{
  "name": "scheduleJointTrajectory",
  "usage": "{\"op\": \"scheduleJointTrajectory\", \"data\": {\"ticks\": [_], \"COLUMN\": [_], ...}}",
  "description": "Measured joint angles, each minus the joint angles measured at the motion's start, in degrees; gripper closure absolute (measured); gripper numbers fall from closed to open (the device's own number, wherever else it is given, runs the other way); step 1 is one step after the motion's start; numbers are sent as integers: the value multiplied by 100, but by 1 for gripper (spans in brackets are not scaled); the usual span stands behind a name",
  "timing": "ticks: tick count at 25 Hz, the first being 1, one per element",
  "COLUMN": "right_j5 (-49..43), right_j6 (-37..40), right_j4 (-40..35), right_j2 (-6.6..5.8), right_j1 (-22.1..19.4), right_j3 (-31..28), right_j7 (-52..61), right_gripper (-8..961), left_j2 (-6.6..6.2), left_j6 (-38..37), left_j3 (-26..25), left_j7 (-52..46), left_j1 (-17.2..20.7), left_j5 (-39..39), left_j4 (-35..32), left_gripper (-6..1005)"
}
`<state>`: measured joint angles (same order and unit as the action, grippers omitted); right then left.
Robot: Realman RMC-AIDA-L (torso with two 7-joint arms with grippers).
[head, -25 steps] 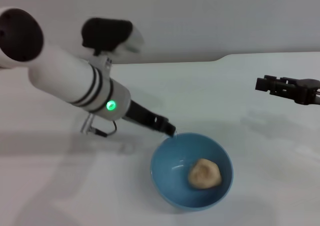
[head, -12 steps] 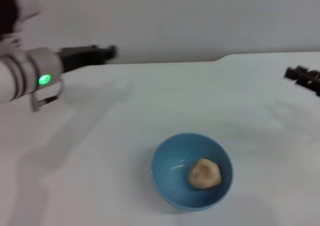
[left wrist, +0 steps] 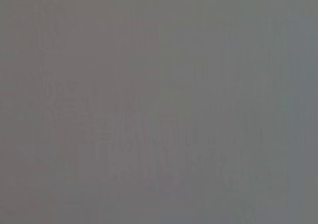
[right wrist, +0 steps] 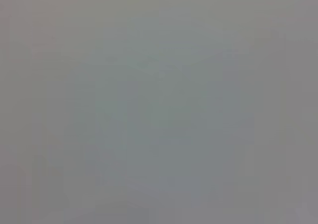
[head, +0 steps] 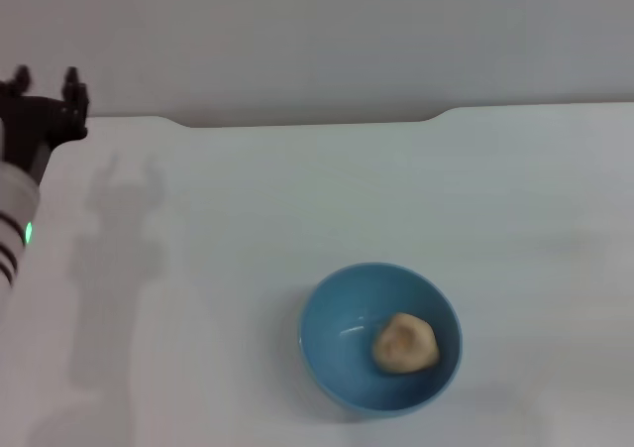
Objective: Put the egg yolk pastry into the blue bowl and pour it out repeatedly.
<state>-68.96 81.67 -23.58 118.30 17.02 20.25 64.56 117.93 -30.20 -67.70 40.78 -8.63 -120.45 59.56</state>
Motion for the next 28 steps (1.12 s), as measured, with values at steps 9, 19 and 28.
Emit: {"op": "scheduleJointTrajectory", "data": {"ticks": [9,19,28], "right_j5": [1820,1853,1853], "right_j6": [262,-402,-642], "right_j4": [1782,2787,2804], "right_j2": [54,69,76], "right_j1": [-56,267,424], "right_j3": [-24,-569,-581], "right_j7": [-4584,-6852,-6262], "right_gripper": [519,519,519], "left_j2": [45,49,60], "left_j6": [-4343,-4065,-3569], "left_j3": [2156,2253,2204], "left_j7": [-1718,-3104,-3160], "left_j1": [-867,-554,-467], "left_j5": [-754,-799,-777], "left_j4": [-3154,-3635,-3645], "left_gripper": [525,525,525]}}
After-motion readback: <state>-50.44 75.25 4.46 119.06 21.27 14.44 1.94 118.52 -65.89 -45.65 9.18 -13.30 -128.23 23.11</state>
